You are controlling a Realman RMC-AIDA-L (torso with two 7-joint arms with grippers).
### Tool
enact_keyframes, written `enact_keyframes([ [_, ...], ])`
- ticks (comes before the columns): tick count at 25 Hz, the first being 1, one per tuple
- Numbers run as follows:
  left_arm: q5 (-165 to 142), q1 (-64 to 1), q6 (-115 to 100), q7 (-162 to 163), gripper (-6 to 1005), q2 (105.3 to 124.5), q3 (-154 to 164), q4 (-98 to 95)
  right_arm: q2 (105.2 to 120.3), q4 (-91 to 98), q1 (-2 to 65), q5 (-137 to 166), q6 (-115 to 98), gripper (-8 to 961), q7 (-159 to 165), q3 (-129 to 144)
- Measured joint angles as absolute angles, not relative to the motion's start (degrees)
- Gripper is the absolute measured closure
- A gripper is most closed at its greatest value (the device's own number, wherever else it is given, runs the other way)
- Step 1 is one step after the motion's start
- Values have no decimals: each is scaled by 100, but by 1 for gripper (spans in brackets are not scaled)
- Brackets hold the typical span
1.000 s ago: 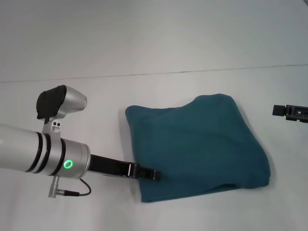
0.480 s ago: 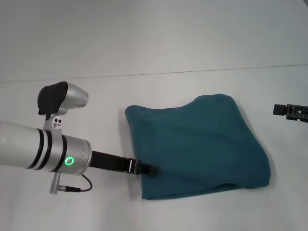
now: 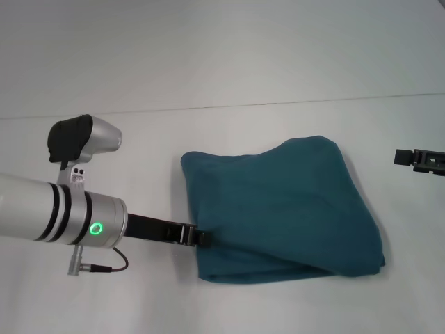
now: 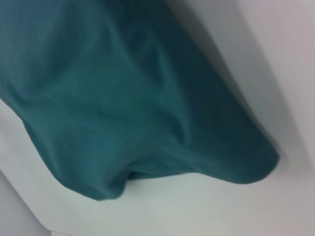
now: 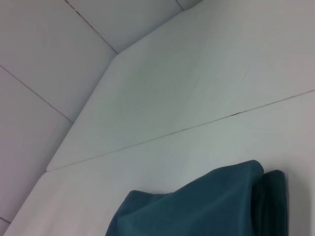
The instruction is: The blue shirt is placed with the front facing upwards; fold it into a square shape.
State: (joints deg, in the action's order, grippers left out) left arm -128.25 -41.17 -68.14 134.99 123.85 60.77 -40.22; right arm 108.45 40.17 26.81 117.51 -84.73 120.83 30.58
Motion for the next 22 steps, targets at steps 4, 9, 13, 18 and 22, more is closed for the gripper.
enact_keyframes([
  [4,-12836,-4102,-6762,13499,921,12342,6043,-4024,10856,4017,2681,11755,-8455,46,12073,3058],
  [9,-12864,-4077,-6773,13499,921,12274,6018,-4031,10863,4016,2681,11760,-8458,47,12075,3059],
  [13,-13062,-4060,-6818,13487,920,12217,5723,-4039,10865,4017,2677,11761,-8479,48,12079,3059],
  [18,-13201,-3955,-7003,13330,921,12147,5268,-4076,10879,4003,2668,11763,-8489,48,12082,3059],
  [22,-13204,-3770,-7205,13281,921,12168,5134,-4303,10881,3998,2665,11764,-8498,47,12094,3059],
])
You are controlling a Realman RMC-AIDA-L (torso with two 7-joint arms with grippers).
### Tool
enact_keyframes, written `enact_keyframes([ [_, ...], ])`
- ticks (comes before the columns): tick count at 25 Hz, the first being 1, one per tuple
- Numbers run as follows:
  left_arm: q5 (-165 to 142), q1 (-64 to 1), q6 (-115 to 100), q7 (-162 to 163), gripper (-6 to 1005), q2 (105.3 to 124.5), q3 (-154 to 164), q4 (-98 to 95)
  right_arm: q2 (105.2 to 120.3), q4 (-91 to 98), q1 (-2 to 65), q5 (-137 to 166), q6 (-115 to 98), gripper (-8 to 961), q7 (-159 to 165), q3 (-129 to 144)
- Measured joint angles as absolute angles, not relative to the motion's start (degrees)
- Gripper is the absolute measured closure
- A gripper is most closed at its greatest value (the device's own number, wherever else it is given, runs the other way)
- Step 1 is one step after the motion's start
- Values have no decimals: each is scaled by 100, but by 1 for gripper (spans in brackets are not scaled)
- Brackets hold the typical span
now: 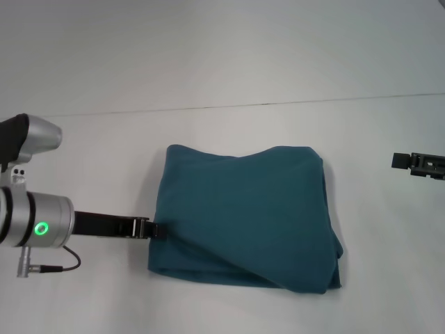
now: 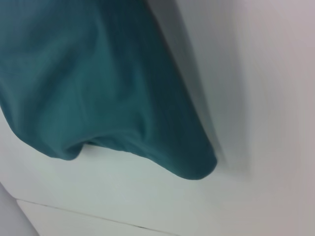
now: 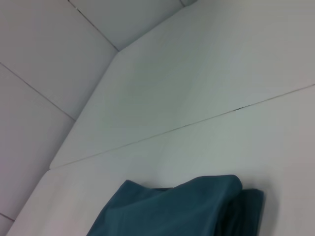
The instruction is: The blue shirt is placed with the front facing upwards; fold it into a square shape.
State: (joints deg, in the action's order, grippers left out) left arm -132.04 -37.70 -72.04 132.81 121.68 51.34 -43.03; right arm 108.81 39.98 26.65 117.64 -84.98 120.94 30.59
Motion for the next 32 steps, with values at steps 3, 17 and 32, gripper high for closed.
enact_keyframes([
  [3,-13199,-3661,-7496,13231,921,12215,5132,-4500,10881,4000,2666,11763,-8512,47,12100,3059],
  [17,-13197,-3563,-8021,12988,920,12252,5110,-4550,10882,4006,2714,11777,-8526,47,12103,3059],
  [32,-13135,-3494,-8200,12588,559,12158,4459,-4934,10894,3971,2686,11756,-8597,101,11886,3058],
])
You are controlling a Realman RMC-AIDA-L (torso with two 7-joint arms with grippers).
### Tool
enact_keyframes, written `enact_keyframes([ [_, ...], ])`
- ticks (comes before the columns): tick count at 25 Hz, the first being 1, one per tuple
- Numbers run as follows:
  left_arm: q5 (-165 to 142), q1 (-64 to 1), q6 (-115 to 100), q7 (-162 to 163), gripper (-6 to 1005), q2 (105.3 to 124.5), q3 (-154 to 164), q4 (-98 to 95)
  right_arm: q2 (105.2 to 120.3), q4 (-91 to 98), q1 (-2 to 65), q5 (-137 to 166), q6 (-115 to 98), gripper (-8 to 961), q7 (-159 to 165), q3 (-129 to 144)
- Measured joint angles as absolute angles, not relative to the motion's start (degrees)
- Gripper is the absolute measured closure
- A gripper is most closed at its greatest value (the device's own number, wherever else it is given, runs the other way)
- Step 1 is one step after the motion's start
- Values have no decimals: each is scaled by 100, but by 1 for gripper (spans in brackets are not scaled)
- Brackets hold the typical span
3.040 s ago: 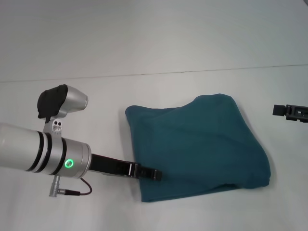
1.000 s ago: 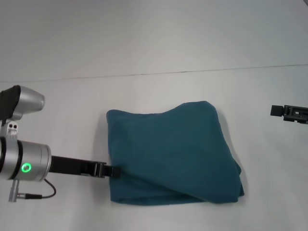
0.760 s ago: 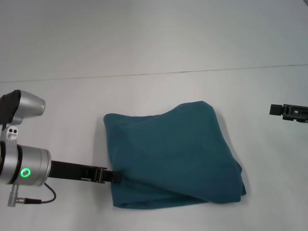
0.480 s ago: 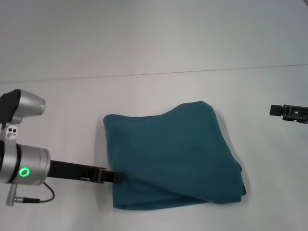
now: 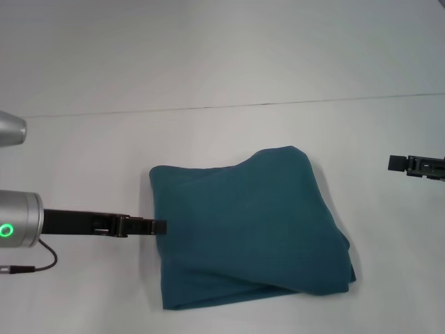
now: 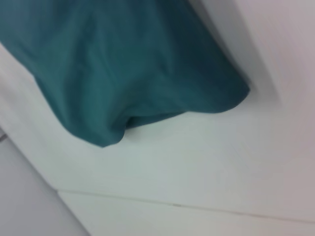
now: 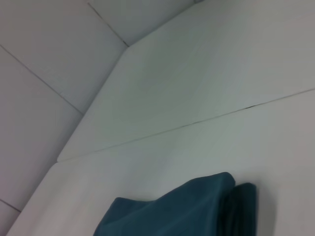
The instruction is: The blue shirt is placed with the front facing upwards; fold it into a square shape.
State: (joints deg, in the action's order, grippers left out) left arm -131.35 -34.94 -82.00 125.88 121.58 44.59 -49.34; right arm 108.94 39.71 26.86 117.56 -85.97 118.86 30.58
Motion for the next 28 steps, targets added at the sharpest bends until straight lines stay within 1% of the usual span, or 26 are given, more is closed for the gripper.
enact_keyframes([
  [3,-12875,-3437,-8225,12441,416,12241,4445,-4939,10970,3936,2746,11739,-8567,114,11766,3061],
  [8,-12170,-3326,-8318,12014,222,12299,4453,-4882,11232,3911,2953,11742,-8367,135,11470,3103],
  [11,-11977,-3262,-8433,11802,208,12309,4453,-4832,11351,3746,3136,11730,-8261,147,11141,3108],
  [13,-11925,-3241,-8469,11718,198,12312,4451,-4768,11404,3480,3325,11726,-8162,229,10813,3110],
  [15,-11860,-3223,-8491,11570,189,12313,4449,-4646,11488,3222,3513,11751,-7925,311,10503,3132],
  [17,-11821,-3213,-8465,11455,184,12313,4443,-4486,11597,3050,3659,11794,-7562,393,10222,3202],
  [19,-11818,-3213,-8458,11444,183,12313,4441,-4455,11747,2977,3768,11807,-7171,454,9959,3337],
  [22,-11812,-3213,-8455,11426,184,12313,4439,-4433,11877,2961,3851,11811,-6900,547,9769,3510],
  [25,-11764,-3213,-8436,11413,186,12319,4432,-4399,11919,2913,3914,11813,-6660,639,9763,3736],
  [28,-11734,-3215,-8430,11404,188,12322,4429,-4363,11921,2776,3965,11815,-6351,778,9796,3987],
])
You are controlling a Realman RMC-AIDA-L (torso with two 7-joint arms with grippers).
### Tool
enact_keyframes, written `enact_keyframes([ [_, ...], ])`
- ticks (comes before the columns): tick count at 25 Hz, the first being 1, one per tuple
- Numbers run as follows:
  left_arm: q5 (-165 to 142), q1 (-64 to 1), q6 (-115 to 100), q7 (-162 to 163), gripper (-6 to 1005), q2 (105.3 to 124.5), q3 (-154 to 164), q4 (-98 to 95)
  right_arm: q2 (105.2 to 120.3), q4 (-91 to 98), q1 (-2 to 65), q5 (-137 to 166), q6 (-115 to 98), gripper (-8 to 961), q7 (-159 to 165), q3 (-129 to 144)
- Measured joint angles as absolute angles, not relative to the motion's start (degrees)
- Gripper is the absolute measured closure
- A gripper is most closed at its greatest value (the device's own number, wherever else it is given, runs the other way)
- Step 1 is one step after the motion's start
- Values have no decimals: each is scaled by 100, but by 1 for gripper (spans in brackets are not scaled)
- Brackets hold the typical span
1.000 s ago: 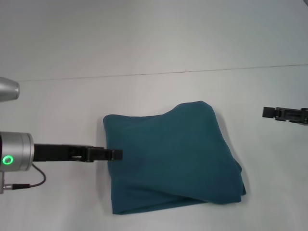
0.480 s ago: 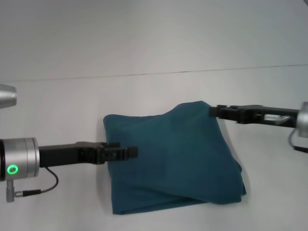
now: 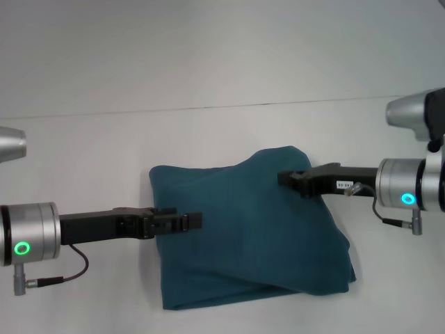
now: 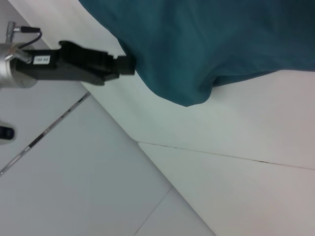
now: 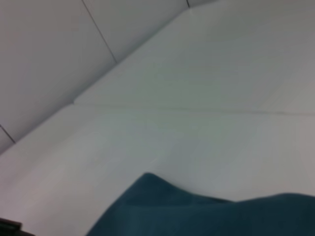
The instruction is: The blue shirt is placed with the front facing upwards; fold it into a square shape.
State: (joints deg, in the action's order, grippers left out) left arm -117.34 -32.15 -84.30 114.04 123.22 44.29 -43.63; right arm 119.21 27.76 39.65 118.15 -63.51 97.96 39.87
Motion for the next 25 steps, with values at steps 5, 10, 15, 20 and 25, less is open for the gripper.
enact_keyframes([
  [5,-11729,-3217,-8426,11399,186,12322,4429,-4360,11926,2574,3997,11817,-5801,912,9829,4425],
  [10,-11725,-3217,-8404,11396,185,12322,4429,-4359,11933,2493,3970,11818,-5489,953,9927,4698],
  [15,-11711,-3207,-8411,11382,183,12322,4430,-4360,11921,2767,3771,11480,-5759,951,9818,4663],
  [20,-11487,-3153,-8757,11143,182,12319,4380,-4403,11900,3546,3262,10734,-6794,949,9538,4659],
  [25,-11359,-3058,-9255,10536,180,12349,4358,-4410,11822,3851,2656,10273,-7883,946,8708,4554],
])
